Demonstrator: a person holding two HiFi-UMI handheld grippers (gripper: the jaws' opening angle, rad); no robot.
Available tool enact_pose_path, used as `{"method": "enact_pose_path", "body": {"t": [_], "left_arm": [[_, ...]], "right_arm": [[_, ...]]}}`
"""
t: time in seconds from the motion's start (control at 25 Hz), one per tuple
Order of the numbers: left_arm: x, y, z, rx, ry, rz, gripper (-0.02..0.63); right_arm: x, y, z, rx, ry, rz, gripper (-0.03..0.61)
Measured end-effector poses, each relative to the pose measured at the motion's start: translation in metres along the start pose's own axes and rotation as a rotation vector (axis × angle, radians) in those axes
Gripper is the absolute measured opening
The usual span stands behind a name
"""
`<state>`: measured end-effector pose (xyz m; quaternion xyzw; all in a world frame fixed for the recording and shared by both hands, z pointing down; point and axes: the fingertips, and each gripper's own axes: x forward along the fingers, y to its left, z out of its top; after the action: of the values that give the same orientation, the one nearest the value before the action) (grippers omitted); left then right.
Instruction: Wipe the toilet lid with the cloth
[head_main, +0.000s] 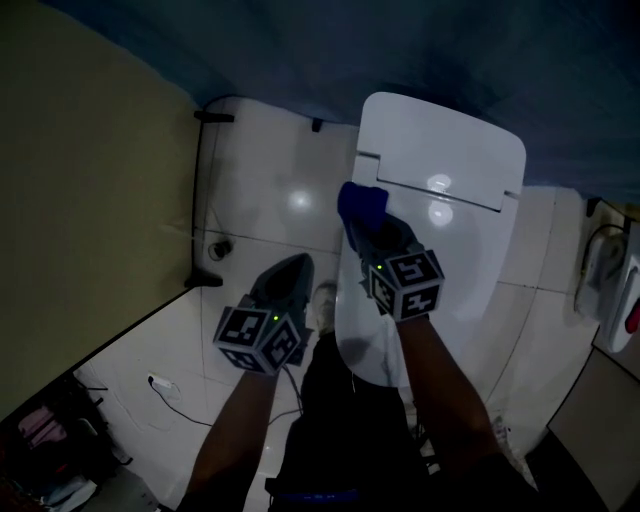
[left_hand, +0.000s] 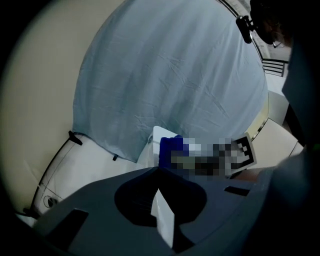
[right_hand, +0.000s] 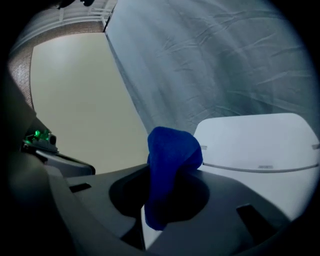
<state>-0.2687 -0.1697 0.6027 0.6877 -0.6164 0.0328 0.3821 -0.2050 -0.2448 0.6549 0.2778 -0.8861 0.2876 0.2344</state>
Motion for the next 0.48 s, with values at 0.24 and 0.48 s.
{"method": "enact_pose_path", "body": {"t": [0.24, 0.48], "left_arm": [[0.01, 0.004, -0.018, 0.005, 0.027, -0.001, 0.0], [0.019, -0.003, -0.022, 0.006, 0.045, -0.023, 0.0]], "right_arm": [[0.044, -0.011, -0.03, 0.015, 0.128, -0.011, 0.066], [0.039, -0.034, -0.04, 0.02, 0.169, -0.022, 0.066]]}}
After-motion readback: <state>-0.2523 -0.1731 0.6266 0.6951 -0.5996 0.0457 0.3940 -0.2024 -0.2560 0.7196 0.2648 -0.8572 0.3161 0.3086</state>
